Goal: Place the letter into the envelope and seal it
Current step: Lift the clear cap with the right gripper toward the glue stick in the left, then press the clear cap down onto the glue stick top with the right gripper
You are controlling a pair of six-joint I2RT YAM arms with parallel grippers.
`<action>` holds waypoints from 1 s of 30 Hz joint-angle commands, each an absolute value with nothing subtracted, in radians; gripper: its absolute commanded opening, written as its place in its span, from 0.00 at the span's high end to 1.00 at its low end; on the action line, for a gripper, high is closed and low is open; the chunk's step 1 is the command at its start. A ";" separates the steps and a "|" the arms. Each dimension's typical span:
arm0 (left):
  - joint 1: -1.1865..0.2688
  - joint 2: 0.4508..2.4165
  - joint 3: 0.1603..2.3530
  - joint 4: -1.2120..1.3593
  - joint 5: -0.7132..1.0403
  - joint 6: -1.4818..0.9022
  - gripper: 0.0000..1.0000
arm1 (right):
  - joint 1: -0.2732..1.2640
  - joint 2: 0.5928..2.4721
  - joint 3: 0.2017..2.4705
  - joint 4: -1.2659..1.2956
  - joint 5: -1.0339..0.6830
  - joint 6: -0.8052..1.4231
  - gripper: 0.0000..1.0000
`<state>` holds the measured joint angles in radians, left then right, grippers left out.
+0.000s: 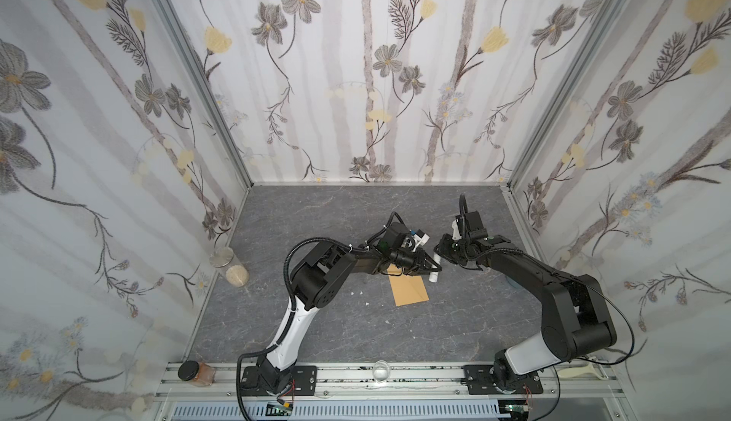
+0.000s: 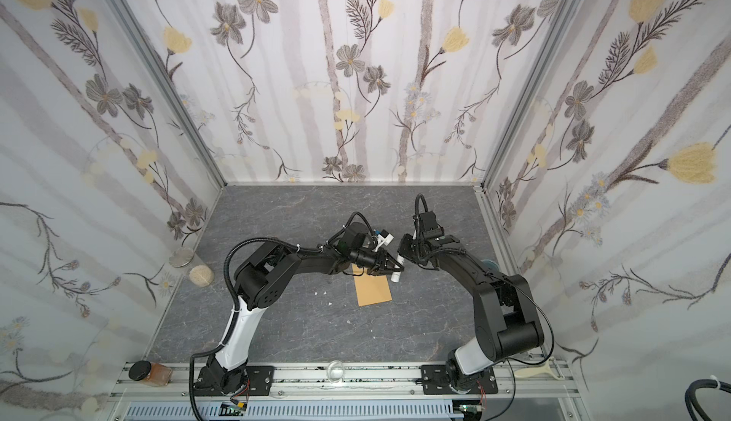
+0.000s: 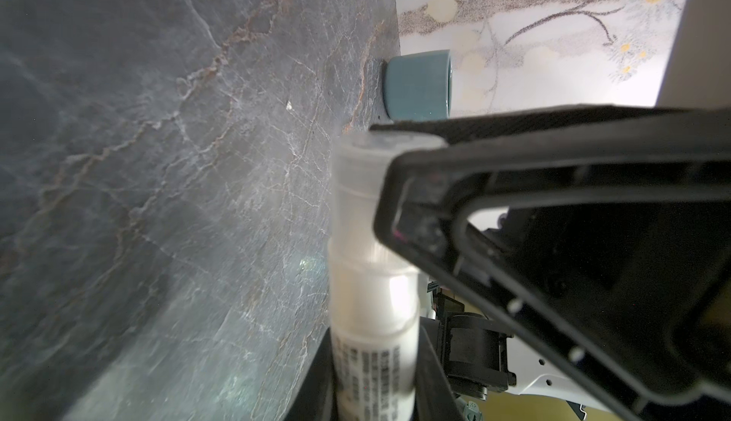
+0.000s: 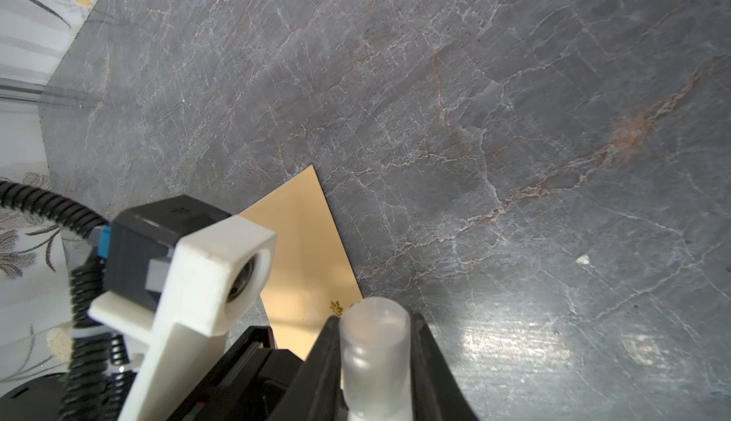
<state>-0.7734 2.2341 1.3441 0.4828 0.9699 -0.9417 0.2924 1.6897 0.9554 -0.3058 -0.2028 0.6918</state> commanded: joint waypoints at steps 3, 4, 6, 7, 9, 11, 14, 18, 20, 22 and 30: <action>-0.770 2.236 1.347 0.548 0.979 -0.944 1.00 | 0.298 1.689 0.955 -0.279 -0.191 0.703 0.72; -0.769 2.235 1.347 0.549 0.979 -0.945 1.00 | 0.299 1.689 0.954 -0.279 -0.192 0.703 0.72; -0.766 2.235 1.345 0.551 0.976 -0.946 1.00 | 0.302 1.689 0.955 -0.279 -0.189 0.703 0.72; -0.766 2.235 1.344 0.552 0.976 -0.946 1.00 | 0.304 1.689 0.954 -0.279 -0.189 0.703 0.72; -0.763 2.234 1.344 0.555 0.973 -0.948 1.00 | 0.306 1.689 0.954 -0.281 -0.184 0.704 0.72; -0.761 2.233 1.345 0.557 0.971 -0.949 1.00 | 0.308 1.688 0.953 -0.282 -0.179 0.703 0.72; -0.756 2.232 1.345 0.561 0.969 -0.952 1.00 | 0.308 1.689 0.953 -0.284 -0.175 0.703 0.72; -0.756 2.231 1.344 0.566 0.969 -0.956 1.00 | 0.310 1.690 0.951 -0.284 -0.170 0.703 0.72; -0.755 2.230 1.342 0.569 0.969 -0.958 1.00 | 0.310 1.692 0.951 -0.284 -0.167 0.701 0.72; -0.755 2.231 1.342 0.571 0.969 -0.960 1.00 | 0.311 1.691 0.953 -0.284 -0.169 0.703 0.72; -0.753 2.234 1.344 0.583 0.970 -0.969 1.00 | 0.317 1.691 0.954 -0.281 -0.167 0.703 0.71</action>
<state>-0.7574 2.2341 1.3426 0.5198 0.9802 -0.9657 0.3130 1.6897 0.9535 -0.2737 -0.1646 0.6987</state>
